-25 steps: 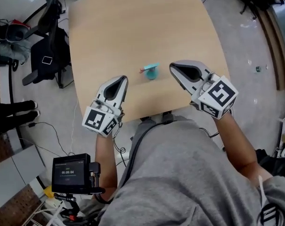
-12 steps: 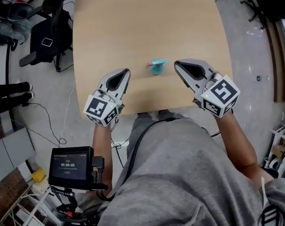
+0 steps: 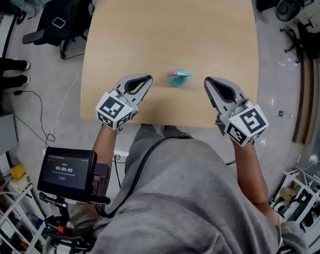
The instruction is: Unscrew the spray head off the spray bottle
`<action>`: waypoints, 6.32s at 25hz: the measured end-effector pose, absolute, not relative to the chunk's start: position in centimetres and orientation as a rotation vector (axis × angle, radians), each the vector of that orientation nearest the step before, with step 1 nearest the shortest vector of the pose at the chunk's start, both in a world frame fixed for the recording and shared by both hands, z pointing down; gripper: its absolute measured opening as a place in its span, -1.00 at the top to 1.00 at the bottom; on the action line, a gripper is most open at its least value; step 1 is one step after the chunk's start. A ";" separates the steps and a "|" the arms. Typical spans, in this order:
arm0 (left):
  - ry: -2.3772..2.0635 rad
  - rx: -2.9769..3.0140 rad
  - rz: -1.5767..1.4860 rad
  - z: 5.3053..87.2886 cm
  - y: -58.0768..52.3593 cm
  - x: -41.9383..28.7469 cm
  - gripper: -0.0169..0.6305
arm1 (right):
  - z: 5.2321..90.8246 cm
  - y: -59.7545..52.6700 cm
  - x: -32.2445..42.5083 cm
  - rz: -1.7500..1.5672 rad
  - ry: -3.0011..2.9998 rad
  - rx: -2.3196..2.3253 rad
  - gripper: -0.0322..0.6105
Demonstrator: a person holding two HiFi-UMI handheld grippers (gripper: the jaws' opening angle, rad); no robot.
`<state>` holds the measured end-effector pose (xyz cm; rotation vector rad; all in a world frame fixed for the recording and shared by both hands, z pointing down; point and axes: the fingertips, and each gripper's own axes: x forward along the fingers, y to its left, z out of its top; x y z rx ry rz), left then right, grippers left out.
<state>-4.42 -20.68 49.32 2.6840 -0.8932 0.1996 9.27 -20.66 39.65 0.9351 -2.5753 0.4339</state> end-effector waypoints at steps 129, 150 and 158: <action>-0.575 2.943 0.242 30.0 -16.4 6.4 -0.26 | 22.4 -17.6 1.3 0.271 -3.042 0.723 0.45; 0.583 2.716 -0.240 30.8 -8.4 6.3 -0.25 | 24.4 -10.7 1.3 0.452 -2.940 -0.711 0.45; 1.043 2.318 -0.450 27.2 -5.2 5.0 -0.25 | 21.7 -8.1 2.0 0.614 -2.926 -1.087 0.45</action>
